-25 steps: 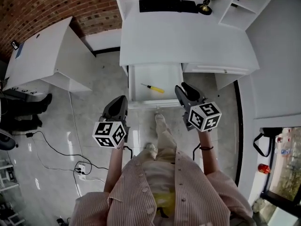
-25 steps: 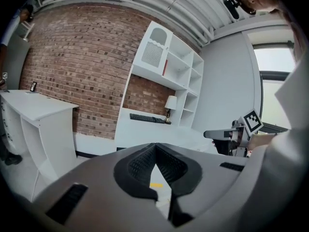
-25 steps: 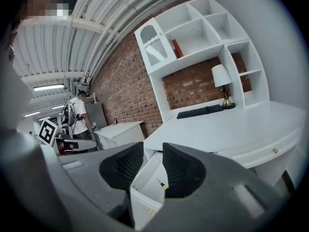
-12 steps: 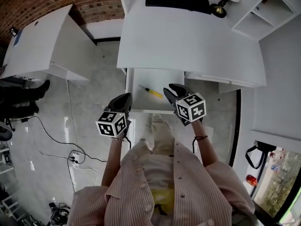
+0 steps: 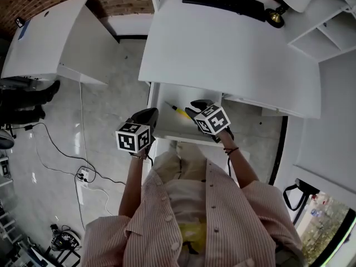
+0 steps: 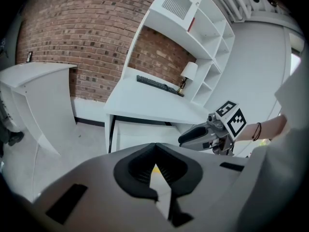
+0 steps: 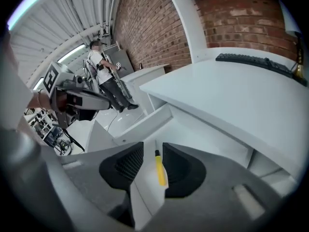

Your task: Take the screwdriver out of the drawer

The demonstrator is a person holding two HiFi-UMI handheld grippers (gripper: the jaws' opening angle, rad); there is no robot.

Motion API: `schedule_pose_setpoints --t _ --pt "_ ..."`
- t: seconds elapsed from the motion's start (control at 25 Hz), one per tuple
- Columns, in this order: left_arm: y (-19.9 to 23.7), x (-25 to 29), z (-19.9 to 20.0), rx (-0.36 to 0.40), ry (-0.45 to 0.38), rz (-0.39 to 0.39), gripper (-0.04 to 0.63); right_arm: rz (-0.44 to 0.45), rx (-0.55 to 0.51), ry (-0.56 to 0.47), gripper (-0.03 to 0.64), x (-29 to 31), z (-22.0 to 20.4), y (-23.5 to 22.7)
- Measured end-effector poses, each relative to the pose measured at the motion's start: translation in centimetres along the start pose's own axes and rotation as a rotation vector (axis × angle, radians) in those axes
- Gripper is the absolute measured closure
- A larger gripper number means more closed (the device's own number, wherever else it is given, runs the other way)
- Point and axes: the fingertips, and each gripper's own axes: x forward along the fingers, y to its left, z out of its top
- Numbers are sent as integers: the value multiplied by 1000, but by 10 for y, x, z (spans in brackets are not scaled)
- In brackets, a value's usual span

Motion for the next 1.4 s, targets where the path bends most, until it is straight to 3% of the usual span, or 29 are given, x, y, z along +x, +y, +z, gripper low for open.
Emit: schedule_pose_setpoints --t 0.64,0.96,1.4 --pt "14 37 -20 -41 175 -34 597 41 -103 327 500 88 -74 -14" --pt "21 51 -41 -51 270 -48 597 51 -135 374 500 116 -86 -11" --pt "21 51 -39 -49 285 -63 597 -33 -218 447 512 131 -100 -18"
